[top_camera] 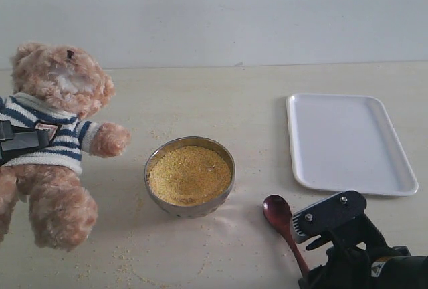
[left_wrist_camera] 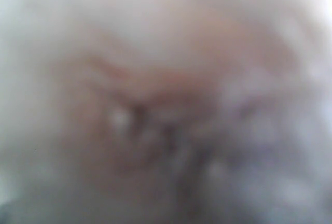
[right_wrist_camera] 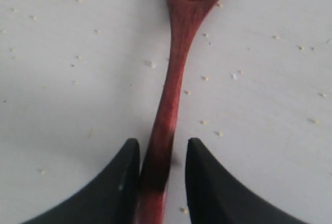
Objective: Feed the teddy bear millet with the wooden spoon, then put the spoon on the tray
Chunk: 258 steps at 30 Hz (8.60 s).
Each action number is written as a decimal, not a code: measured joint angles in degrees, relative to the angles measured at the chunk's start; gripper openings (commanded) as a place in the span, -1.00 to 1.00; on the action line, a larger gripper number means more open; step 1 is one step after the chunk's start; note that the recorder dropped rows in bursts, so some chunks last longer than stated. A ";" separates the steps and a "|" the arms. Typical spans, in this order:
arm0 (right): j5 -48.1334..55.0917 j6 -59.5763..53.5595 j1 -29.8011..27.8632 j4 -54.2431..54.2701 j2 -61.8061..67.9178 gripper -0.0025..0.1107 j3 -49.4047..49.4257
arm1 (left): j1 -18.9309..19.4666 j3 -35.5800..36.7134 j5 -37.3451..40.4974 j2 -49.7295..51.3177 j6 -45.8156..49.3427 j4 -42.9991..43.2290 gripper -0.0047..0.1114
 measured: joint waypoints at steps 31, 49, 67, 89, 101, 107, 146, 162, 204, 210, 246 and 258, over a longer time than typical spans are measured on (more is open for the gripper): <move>1.58 1.03 0.00 1.56 -5.31 -0.96 -0.08 | 0.00 0.00 0.79 0.00 0.00 0.00 -0.83; -2.15 -25.01 -8.03 1.61 -20.14 -0.96 -18.63 | 0.00 0.00 0.89 0.00 -0.13 -2.74 -0.83; -19.91 -88.41 -41.90 40.12 -4.65 -0.96 -44.59 | 0.00 0.00 0.89 2.15 -0.36 -4.44 -0.83; 14.15 -35.09 -59.56 48.68 -0.76 -0.96 -32.63 | 0.00 0.00 1.23 4.96 -0.36 -4.44 -0.83; 40.52 -35.97 -79.41 48.46 -1.79 -0.96 -35.41 | 0.00 0.00 1.23 4.96 -0.36 -4.44 -0.83; 37.35 -52.78 -72.80 48.22 -7.08 -0.96 -35.41 | 0.00 0.00 1.23 4.96 -0.36 -4.44 -0.83; -28.74 -10.50 -38.24 9.58 -20.10 -0.96 -35.97 | 0.00 0.00 1.23 4.96 -0.36 -4.44 -0.83; -20.93 40.97 -38.24 -20.62 -20.10 -0.96 -35.97 | 0.00 0.00 2.88 4.96 -0.36 -4.44 -0.83; -8.81 26.95 -38.24 19.16 -19.57 -0.96 -35.97 | 0.00 0.00 2.88 4.96 -0.36 -4.44 -0.83; -12.35 63.57 -38.24 18.46 -18.79 -0.96 -35.97 | 0.00 0.00 2.88 4.96 -0.36 -4.44 -0.83; -8.55 -90.59 -26.12 -8.22 -11.09 -0.96 -34.71 | 0.00 0.00 -0.30 4.96 1.93 -4.44 -0.83; -26.59 -77.07 -25.00 2.50 -11.68 -0.96 -21.57 | 0.00 0.00 -0.43 4.96 2.27 -4.44 -0.83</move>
